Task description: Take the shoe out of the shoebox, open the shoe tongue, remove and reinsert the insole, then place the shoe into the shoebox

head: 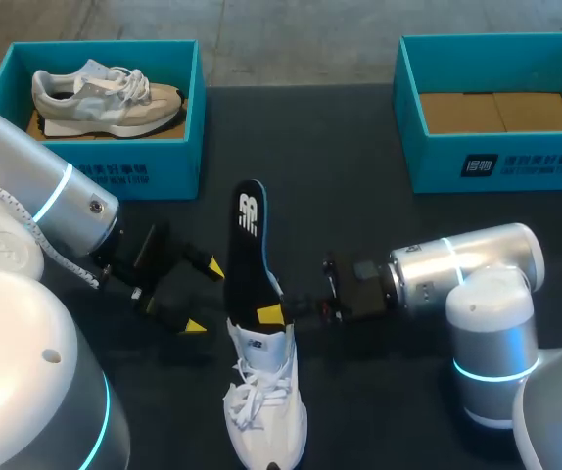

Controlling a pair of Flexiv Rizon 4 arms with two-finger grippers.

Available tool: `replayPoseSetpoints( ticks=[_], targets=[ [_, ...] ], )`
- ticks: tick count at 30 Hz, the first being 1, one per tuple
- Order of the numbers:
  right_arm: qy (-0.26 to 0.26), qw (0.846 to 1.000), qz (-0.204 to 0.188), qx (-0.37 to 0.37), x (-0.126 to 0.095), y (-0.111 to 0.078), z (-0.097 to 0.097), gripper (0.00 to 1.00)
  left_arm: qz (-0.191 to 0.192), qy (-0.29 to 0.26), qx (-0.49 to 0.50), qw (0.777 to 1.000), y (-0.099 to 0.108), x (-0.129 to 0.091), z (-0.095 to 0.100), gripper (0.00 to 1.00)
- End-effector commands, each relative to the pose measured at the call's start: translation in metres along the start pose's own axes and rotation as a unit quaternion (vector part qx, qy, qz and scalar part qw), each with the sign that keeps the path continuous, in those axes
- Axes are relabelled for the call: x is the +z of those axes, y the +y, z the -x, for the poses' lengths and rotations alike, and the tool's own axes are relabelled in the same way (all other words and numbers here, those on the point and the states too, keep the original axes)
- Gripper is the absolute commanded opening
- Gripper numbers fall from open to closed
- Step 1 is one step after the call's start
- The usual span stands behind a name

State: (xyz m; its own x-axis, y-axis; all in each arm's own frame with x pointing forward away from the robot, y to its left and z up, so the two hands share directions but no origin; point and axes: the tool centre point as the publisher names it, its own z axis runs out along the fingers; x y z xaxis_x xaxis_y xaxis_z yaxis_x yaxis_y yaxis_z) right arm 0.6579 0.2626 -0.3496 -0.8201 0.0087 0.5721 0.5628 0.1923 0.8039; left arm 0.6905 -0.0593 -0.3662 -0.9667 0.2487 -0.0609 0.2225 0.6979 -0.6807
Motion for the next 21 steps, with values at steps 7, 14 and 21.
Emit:
replayPoseSetpoints(
  ticks=[7,14,21],
  targets=[
    [-0.008,1.000,0.005,-0.001,0.003,0.003,0.002,0.24,0.002,-0.001,0.000,1.000,-0.001,0.000,-0.001,1.00],
    [-0.015,1.000,0.002,-0.006,0.003,0.008,-0.001,0.23,0.002,-0.001,0.000,1.000,-0.001,0.000,-0.001,1.00],
    [-0.020,1.000,-0.001,-0.009,0.005,0.010,-0.004,0.27,0.002,-0.001,0.000,1.000,-0.001,0.000,-0.001,1.00]
  ],
)
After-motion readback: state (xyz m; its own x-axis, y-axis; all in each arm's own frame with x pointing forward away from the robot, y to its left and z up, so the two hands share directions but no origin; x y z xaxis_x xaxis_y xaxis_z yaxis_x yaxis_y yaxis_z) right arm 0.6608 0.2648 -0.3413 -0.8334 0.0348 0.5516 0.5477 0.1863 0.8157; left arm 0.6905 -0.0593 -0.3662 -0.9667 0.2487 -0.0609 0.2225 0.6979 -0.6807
